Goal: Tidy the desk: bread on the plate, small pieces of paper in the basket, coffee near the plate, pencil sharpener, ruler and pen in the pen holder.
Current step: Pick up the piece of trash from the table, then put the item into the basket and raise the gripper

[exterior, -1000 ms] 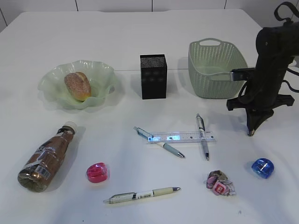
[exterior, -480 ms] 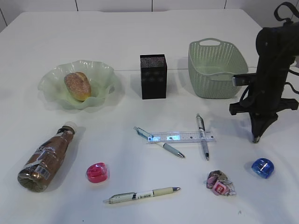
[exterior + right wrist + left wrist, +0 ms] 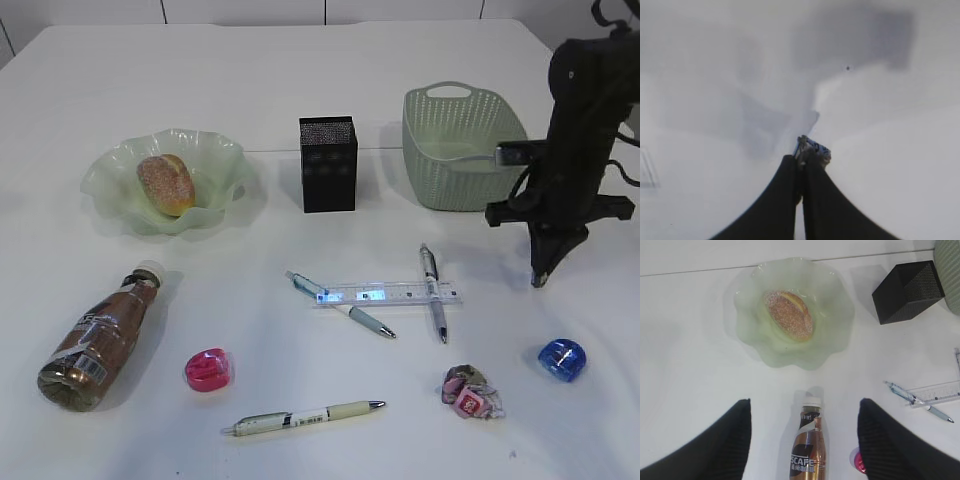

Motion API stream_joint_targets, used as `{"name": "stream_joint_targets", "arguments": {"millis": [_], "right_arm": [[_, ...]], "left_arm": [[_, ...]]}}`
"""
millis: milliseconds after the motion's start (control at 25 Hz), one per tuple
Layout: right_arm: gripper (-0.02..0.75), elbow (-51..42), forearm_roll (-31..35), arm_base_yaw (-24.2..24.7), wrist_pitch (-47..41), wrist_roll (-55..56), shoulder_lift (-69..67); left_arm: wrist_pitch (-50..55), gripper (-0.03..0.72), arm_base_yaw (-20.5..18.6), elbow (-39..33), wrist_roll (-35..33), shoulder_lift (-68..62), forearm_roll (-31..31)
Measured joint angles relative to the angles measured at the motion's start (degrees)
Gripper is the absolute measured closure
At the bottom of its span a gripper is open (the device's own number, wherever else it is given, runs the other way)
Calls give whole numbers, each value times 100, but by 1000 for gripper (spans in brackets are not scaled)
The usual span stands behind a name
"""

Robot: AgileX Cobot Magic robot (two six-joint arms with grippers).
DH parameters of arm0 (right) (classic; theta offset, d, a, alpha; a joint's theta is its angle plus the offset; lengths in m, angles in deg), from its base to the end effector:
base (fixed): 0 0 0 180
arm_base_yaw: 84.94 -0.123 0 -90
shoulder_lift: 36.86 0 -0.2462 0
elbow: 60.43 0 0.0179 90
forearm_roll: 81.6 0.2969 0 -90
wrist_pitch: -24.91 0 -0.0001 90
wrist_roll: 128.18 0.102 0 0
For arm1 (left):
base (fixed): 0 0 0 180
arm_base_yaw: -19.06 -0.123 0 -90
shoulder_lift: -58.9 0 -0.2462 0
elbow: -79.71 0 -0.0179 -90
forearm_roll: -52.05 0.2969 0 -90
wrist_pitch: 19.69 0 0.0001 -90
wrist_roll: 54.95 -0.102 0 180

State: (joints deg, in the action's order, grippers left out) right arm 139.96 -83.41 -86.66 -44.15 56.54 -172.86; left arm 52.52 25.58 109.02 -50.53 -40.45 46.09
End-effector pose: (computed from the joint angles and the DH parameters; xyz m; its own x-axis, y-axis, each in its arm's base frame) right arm 0.4441 0.0103 0.0802 -0.9960 0.0411 0.0790 0.0384 0.9986 -0.0351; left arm 0.3716 -0.0526 0.4039 -0.7988 -0.0177 -0.6013 0.0868 0.9857 -0.1444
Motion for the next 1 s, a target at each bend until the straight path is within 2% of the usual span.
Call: {"name": "stream_joint_targets", "arguments": {"millis": [480, 840, 1000], "right_arm": [[716, 608, 181, 0, -56, 0, 441], [718, 2117, 260, 0, -132, 0, 621], [718, 2451, 340, 0, -165, 0, 595]], "left_arm": [[0, 222, 0, 0, 0, 0, 0], [0, 222, 0, 0, 0, 0, -162], [0, 222, 0, 0, 0, 0, -162]]}}
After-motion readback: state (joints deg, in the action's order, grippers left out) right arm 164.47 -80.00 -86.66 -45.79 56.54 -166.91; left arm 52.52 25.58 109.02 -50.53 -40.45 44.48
